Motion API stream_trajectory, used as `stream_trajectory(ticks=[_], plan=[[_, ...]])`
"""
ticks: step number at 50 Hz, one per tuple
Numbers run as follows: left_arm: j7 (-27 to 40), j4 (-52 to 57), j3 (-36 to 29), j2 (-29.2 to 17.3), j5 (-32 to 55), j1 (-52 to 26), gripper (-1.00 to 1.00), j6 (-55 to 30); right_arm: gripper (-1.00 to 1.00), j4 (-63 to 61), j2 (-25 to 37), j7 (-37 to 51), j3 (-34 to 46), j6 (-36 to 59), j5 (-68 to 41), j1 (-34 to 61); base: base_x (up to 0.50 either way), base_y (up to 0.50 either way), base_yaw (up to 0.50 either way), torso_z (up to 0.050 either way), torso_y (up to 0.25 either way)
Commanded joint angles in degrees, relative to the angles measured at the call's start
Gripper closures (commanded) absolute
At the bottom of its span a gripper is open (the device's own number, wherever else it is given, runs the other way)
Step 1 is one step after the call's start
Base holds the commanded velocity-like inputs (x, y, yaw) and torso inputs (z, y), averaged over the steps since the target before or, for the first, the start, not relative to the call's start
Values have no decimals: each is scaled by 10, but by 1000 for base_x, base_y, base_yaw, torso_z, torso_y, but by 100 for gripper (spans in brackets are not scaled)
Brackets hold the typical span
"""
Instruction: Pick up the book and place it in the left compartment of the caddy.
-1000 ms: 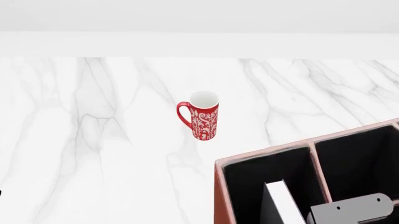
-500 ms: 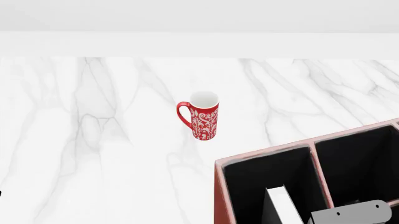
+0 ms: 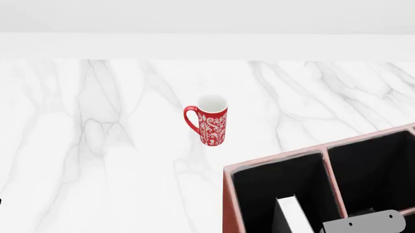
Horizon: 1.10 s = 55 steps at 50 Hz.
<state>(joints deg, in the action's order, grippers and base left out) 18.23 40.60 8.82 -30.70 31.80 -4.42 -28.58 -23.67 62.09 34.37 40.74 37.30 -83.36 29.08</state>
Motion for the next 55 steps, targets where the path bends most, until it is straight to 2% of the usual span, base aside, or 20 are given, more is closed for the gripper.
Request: stream_trajectory(ticks=[1, 9, 10, 33, 44, 55], plan=[[1, 0, -1, -1, 0, 0, -100, 1, 100, -1, 1, -12, -15, 3, 32, 12, 0, 0, 0, 0, 0], [1, -1, -2, -1, -1, 1, -100, 3, 100, -8, 0, -23, -5, 17, 49, 20, 0, 0, 0, 0, 1], [2, -1, -1, -2, 1, 1, -100, 2, -100, -7, -2, -22, -3, 19, 52, 19, 0, 0, 0, 0, 0], [4, 0, -2, -4, 4, 0, -100, 3, -100, -19, 4, -16, -12, 11, 50, 22, 0, 0, 0, 0, 0], [4, 1, -2, -5, 5, 1, -100, 3, -100, -74, 39, 17, -52, -7, 3, 39, 0, 0, 0, 0, 0], [6, 4, 0, -7, 8, 3, -100, 3, -100, -113, 42, 64, -78, -7, -23, 76, 0, 0, 0, 0, 0]])
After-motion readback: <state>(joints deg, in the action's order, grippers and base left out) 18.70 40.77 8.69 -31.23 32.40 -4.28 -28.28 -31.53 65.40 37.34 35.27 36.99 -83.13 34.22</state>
